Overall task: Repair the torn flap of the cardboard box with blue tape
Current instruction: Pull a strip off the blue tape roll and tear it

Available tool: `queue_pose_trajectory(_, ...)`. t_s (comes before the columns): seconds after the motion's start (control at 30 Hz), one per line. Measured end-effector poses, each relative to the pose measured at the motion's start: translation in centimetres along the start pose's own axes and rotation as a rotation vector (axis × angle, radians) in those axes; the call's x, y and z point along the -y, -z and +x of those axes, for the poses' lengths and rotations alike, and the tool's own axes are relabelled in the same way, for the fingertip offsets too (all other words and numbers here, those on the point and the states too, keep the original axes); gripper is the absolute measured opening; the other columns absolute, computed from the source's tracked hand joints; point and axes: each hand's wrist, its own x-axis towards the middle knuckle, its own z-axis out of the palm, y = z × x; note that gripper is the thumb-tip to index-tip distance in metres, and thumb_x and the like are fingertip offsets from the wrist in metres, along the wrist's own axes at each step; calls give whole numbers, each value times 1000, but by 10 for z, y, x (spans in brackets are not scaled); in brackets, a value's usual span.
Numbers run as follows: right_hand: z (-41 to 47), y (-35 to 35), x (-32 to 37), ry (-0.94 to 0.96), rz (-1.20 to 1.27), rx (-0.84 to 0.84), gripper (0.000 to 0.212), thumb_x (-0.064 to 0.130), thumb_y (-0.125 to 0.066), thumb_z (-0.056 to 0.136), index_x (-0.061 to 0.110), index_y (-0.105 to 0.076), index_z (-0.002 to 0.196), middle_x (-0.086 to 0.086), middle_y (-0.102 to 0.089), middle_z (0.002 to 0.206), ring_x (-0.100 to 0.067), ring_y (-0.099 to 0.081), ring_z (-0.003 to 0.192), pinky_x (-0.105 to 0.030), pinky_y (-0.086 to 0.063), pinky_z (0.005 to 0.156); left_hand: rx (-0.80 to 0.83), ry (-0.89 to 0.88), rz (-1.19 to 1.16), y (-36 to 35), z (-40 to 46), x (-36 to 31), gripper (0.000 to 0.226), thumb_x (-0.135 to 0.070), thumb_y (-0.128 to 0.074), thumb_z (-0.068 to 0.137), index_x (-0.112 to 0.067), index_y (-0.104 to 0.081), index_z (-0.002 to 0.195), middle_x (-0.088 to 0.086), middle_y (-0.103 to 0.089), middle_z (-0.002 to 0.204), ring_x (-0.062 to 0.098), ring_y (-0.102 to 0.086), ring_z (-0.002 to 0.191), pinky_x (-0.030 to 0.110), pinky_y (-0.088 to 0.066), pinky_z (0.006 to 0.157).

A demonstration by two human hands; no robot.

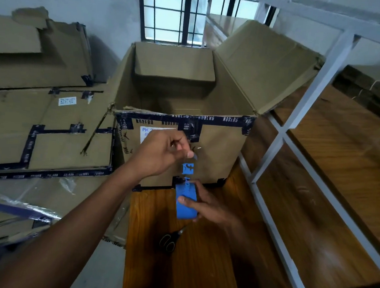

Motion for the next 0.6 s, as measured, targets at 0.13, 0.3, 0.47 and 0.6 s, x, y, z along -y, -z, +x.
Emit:
queue_pose_trajectory(0.13, -1, -9, -11, 12, -23, 16, 96, 65, -86, 73, 41, -40, 153, 10, -64, 140, -10, -66, 124, -47, -58, 105, 18, 15, 13, -1, -3, -1, 9, -26, -84, 91, -27, -77, 87, -11, -73, 83, 5, -65, 80, 30, -48, 73)
queue_pose_trajectory(0.3, 3, -13, -22, 11, 105, -34, 73, 63, -82, 80, 44, -48, 141, 3, -69, 133, -21, -73, 116, -55, -62, 94, -1, -26, 85, 2, -1, -10, 14, -28, -87, 89, -29, -75, 82, -11, -72, 81, 9, -66, 82, 34, -53, 76)
queue_pose_trajectory(0.47, -2, -4, -11, -47, 112, -59, 57, 60, -71, 92, 43, -49, 141, 7, -69, 128, -18, -74, 110, -43, -67, 78, -20, -100, 191, 14, 13, -24, 17, -29, -87, 89, -25, -74, 80, -13, -69, 77, 3, -64, 78, 7, -39, 75)
queue_pose_trajectory(0.6, -1, -1, -21, -50, 51, -52, 82, 74, -75, 76, 45, -44, 145, 8, -66, 134, -17, -73, 113, -46, -67, 83, 26, -87, 144, 8, 11, -15, 13, -26, -86, 90, -23, -76, 82, -14, -69, 78, 3, -64, 79, 10, -42, 66)
